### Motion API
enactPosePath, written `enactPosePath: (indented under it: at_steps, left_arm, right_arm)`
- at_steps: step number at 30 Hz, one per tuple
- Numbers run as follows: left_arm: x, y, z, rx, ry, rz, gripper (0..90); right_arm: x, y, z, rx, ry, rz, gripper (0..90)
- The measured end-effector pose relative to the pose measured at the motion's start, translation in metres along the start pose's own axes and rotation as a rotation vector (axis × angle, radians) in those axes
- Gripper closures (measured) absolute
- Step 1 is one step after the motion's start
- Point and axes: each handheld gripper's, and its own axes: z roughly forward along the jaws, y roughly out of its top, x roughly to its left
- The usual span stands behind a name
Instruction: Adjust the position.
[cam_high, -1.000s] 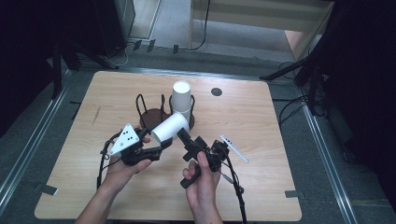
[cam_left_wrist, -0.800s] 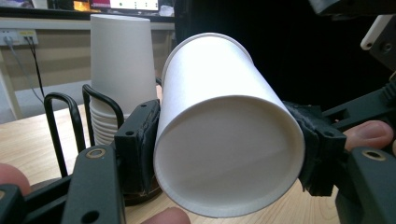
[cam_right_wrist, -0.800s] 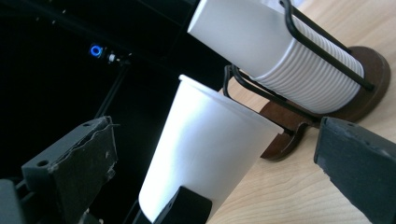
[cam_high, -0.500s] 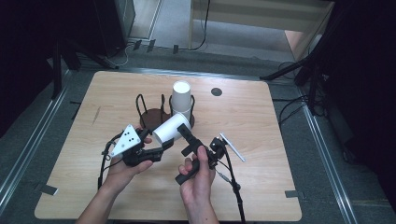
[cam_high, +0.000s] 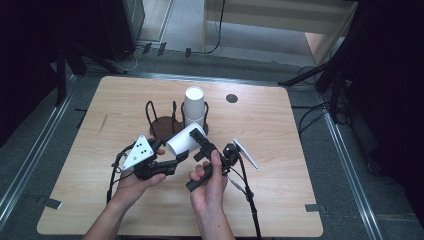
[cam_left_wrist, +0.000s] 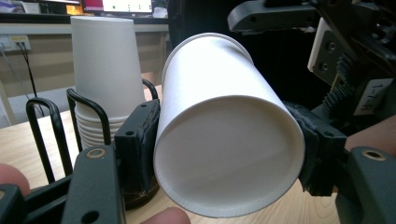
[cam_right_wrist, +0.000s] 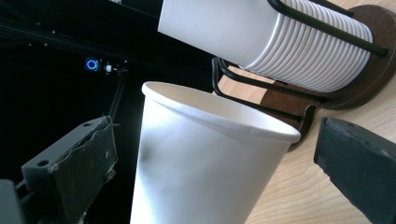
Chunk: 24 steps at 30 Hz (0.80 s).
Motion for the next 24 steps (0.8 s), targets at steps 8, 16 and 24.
enactPosePath:
  at_steps: [8,16,24]
  left_arm:
    - [-0.002,0.0,0.001,-0.005,-0.007,0.001,33.9]
    - [-0.002,-0.001,0.001,0.002,-0.005,0.006,33.8]
    - [-0.002,-0.002,0.002,0.009,-0.006,0.01,33.8]
  right_arm:
    - [-0.001,0.003,0.007,0.006,-0.003,0.028,0.0]
    - [-0.004,0.006,0.013,0.016,-0.006,0.043,0.0]
    - [-0.006,0.007,0.018,0.029,0.012,0.063,0.0]
